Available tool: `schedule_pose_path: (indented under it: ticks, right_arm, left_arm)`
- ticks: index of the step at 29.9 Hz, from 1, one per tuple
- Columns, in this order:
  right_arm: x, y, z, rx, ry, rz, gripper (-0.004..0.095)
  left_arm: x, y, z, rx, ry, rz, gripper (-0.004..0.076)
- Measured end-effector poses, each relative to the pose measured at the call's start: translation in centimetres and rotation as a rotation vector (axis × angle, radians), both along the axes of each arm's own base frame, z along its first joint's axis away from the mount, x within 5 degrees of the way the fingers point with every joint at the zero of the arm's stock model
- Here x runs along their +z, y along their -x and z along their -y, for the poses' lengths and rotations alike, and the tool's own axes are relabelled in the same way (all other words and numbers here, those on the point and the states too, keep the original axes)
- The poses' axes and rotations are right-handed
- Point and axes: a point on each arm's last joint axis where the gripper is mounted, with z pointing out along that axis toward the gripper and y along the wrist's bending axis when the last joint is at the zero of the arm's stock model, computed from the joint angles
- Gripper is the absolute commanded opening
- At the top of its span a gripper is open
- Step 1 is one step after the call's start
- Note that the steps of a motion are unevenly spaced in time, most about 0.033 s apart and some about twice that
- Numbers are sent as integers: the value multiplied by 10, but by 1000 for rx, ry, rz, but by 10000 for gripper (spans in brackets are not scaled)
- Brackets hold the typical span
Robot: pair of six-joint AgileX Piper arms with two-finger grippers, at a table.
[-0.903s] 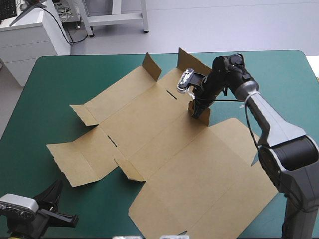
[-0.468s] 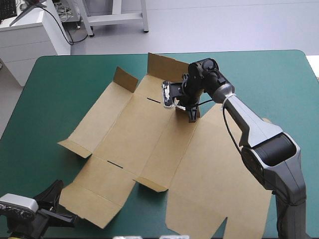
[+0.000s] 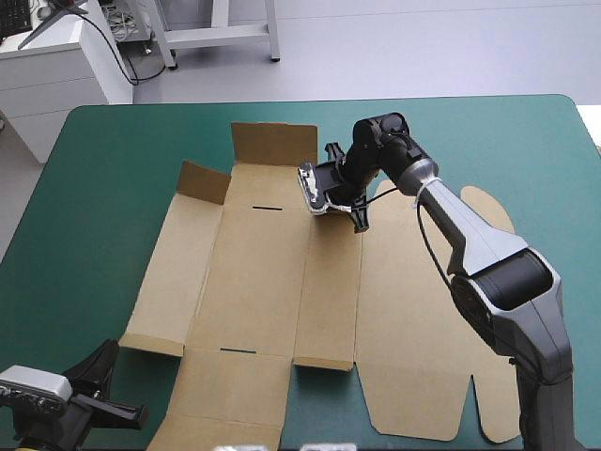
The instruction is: Fold the box
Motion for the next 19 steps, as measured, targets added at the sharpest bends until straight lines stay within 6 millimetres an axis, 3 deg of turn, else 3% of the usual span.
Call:
schedule_pose_path:
  ticks: [5, 7, 9, 15, 17, 19]
  right_arm:
    - [-4, -1, -8, 5, -79, -22, -2]
    - [-6, -1, -11, 3, -104, -38, 66]
    - [-9, -2, -13, 2, -124, -51, 184]
    - [-10, -2, -18, -12, -178, -77, 733]
    - [-8, -2, -18, -40, -192, -80, 814]
    - [-4, -3, -18, -92, -211, -92, 814]
  left_arm:
    - [0, 0, 0, 0, 0, 0, -8]
    - [0, 0, 0, 0, 0, 0, -8]
    - [0, 0, 0, 0, 0, 0, -8]
    - [0, 0, 0, 0, 1, 0, -8]
    - [0, 0, 0, 0, 1, 0, -8]
    - [0, 0, 0, 0, 0, 0, -8]
